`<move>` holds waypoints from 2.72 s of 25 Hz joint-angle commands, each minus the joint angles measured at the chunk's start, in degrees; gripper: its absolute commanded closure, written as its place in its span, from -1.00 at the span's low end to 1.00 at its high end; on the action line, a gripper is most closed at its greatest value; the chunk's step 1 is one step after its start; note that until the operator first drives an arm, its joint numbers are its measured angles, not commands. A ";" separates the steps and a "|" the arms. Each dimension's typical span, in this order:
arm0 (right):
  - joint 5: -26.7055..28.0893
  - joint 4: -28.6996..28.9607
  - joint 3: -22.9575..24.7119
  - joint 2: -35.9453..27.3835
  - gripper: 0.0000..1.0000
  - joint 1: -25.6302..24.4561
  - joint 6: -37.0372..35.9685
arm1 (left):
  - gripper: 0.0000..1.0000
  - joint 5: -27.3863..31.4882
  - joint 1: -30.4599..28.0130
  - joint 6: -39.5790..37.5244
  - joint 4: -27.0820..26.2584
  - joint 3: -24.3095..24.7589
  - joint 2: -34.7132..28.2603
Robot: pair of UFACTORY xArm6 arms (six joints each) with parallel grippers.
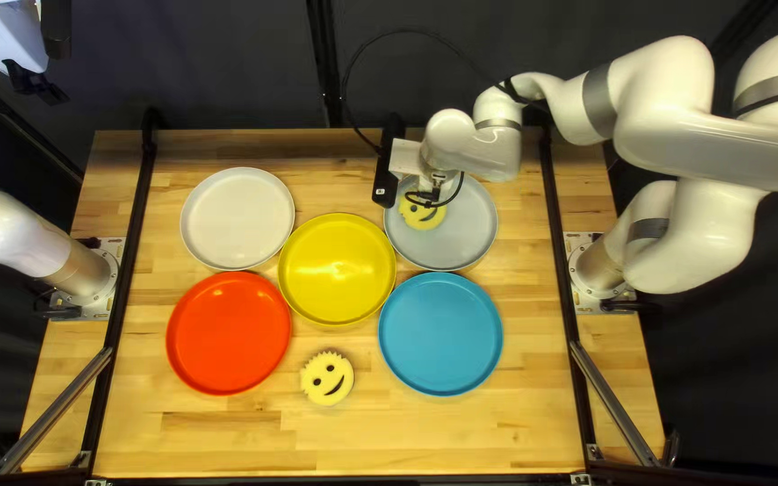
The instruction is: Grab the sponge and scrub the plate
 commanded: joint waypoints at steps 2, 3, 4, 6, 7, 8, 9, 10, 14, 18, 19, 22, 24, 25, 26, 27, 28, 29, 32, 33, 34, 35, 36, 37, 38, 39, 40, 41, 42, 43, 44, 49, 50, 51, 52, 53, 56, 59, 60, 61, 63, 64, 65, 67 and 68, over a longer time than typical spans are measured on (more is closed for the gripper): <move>0.48 0.15 2.55 -2.70 1.00 3.24 2.62 | -1.00 0.00 0.00 0.00 0.00 0.00 0.00; 0.39 0.15 2.88 -2.94 1.00 3.54 2.84 | -1.00 0.00 0.00 0.00 0.00 0.00 0.00; 0.29 0.16 3.08 -3.01 1.00 3.77 3.04 | -1.00 0.00 0.00 0.00 0.00 0.00 0.00; 0.16 0.30 3.22 -2.97 1.00 3.94 3.06 | -1.00 0.00 0.00 0.00 0.00 0.00 0.00; 0.23 0.38 3.15 -2.93 1.00 4.02 3.07 | -1.00 0.00 0.00 0.00 0.00 0.00 0.00; 0.43 0.54 2.92 -2.81 1.00 4.12 3.03 | -1.00 0.00 0.00 0.00 0.00 0.00 0.00; 0.35 0.62 2.80 -2.61 1.00 3.64 2.61 | -1.00 0.00 0.00 0.00 0.00 0.00 0.00; 0.15 0.71 2.72 -2.36 1.00 2.95 2.04 | -1.00 0.00 0.00 0.00 0.00 0.00 0.00; -0.35 1.00 1.69 -1.12 1.00 -0.50 -0.72 | -1.00 0.00 0.00 0.00 0.00 0.00 0.00; -0.85 1.27 -0.31 1.12 1.00 -4.55 -4.01 | -1.00 0.00 0.00 0.00 0.00 0.00 0.00; -0.95 1.40 -0.79 1.57 1.00 -5.43 -4.83 | -1.00 0.00 0.00 0.00 0.00 0.00 0.00; -1.29 1.51 -2.20 3.16 1.00 -8.16 -6.99 | -1.00 0.00 0.00 0.00 0.00 0.00 0.00; -1.55 1.35 -3.01 4.22 1.00 -10.02 -8.17 | -1.00 0.00 0.00 0.00 0.00 0.00 0.00; -1.61 1.30 -3.18 4.44 1.00 -10.44 -8.43 | -1.00 0.00 0.00 0.00 0.00 0.00 0.00; -1.64 1.16 -3.37 4.65 1.00 -10.94 -8.62 | -1.00 0.00 0.00 0.00 0.00 0.00 0.00; -1.64 1.09 -3.41 4.68 1.00 -11.06 -8.61 | -1.00 0.00 0.00 0.00 0.00 0.00 0.00; -1.73 0.96 -3.12 4.41 1.00 -11.21 -8.64 | -1.00 0.00 0.00 0.00 0.00 0.00 0.00; -1.84 0.73 -2.60 3.91 1.00 -11.13 -8.49 | -1.00 0.00 0.00 0.00 0.00 0.00 0.00; -2.08 0.15 -1.10 2.39 1.00 -10.38 -7.74 | -1.00 0.00 0.00 0.00 0.00 0.00 0.00; -2.41 -0.25 -0.12 1.58 1.00 -9.88 -7.27 | -1.00 0.00 0.00 0.00 0.00 0.00 0.00; -2.65 -0.53 0.47 1.12 1.00 -9.52 -6.98 | -1.00 0.00 0.00 0.00 0.00 0.00 0.00; -2.86 -0.80 1.15 0.53 1.00 -9.03 -6.61 | -1.00 0.00 0.00 0.00 0.00 0.00 0.00; -2.98 -0.98 1.73 -0.06 1.00 -8.48 -6.27 | -1.00 0.00 0.00 0.00 0.00 0.00 0.00; -3.03 -1.09 2.11 -0.49 1.00 -8.09 -6.04 | -1.00 0.00 0.00 0.00 0.00 0.00 0.00; -2.90 -1.39 3.15 -1.79 1.00 -6.96 -5.26 | -1.00 0.00 0.00 0.00 0.00 0.00 0.00; -2.79 -1.57 3.71 -2.54 1.00 -6.26 -4.80 | -1.00 0.00 0.00 0.00 0.00 0.00 0.00; -2.57 -1.67 4.23 -3.31 1.00 -5.49 -4.24 | -1.00 0.00 0.00 0.00 0.00 0.00 0.00; -2.36 -1.78 5.33 -4.75 1.00 -4.14 -3.37 | -1.00 0.00 0.00 0.00 0.00 0.00 0.00; -2.27 -1.85 5.81 -5.38 1.00 -3.50 -2.90 | -1.00 0.00 0.00 0.00 0.00 0.00 0.00; -2.25 -1.97 6.94 -6.67 1.00 -2.17 -1.96 | -1.00 0.00 0.00 0.00 0.00 0.00 0.00; -2.34 -2.09 7.53 -7.26 1.00 -1.47 -1.46 | -1.00 0.00 0.00 0.00 0.00 0.00 0.00; -2.54 -2.51 10.31 -9.92 1.00 1.45 0.82 | -1.00 0.00 0.00 0.00 0.00 0.00 0.00; -2.66 -2.58 10.69 -10.18 1.00 1.86 1.18 | -1.00 0.00 0.00 0.00 0.00 0.00 0.00; -2.84 -2.67 11.02 -10.35 1.00 2.14 1.46 | -1.00 0.00 0.00 0.00 0.00 0.00 0.00; -3.01 -2.75 11.25 -10.43 1.00 2.28 1.65 | -1.00 0.00 0.00 0.00 0.00 0.00 0.00; -3.41 -2.90 11.72 -10.57 1.00 2.28 1.77 | -1.00 0.00 0.00 0.00 0.00 0.00 0.00; -4.53 -2.43 12.34 -10.62 1.00 0.47 -0.17 | -1.00 0.00 0.00 0.00 0.00 0.00 0.00; -5.90 -1.02 13.07 -11.03 1.00 -3.28 -4.54 | -1.00 0.00 0.00 0.00 0.00 0.00 0.00; -6.24 -0.60 13.13 -11.02 1.00 -4.06 -5.53 | -1.00 0.00 0.00 0.00 0.00 0.00 0.00; -6.96 -0.36 12.97 -10.44 1.00 -5.44 -6.94 | -1.00 0.00 0.00 0.00 0.00 0.00 0.00; -8.02 0.37 12.77 -9.75 1.00 -7.77 -9.75 | -1.00 0.00 0.00 0.00 0.00 0.00 0.00; -8.42 0.90 12.65 -9.63 1.00 -8.86 -11.25 | -1.00 0.00 0.00 0.00 0.00 0.00 0.00; -8.71 1.31 12.56 -9.55 1.00 -9.64 -12.37 | -1.00 0.00 0.00 0.00 0.00 0.00 0.00; -10.07 2.39 12.56 -9.13 1.00 -11.81 -15.41 | -1.00 0.00 0.00 0.00 0.00 0.00 0.00; -11.40 3.25 12.55 -8.47 1.00 -13.65 -18.04 | -1.00 0.00 0.00 0.00 0.00 0.00 0.00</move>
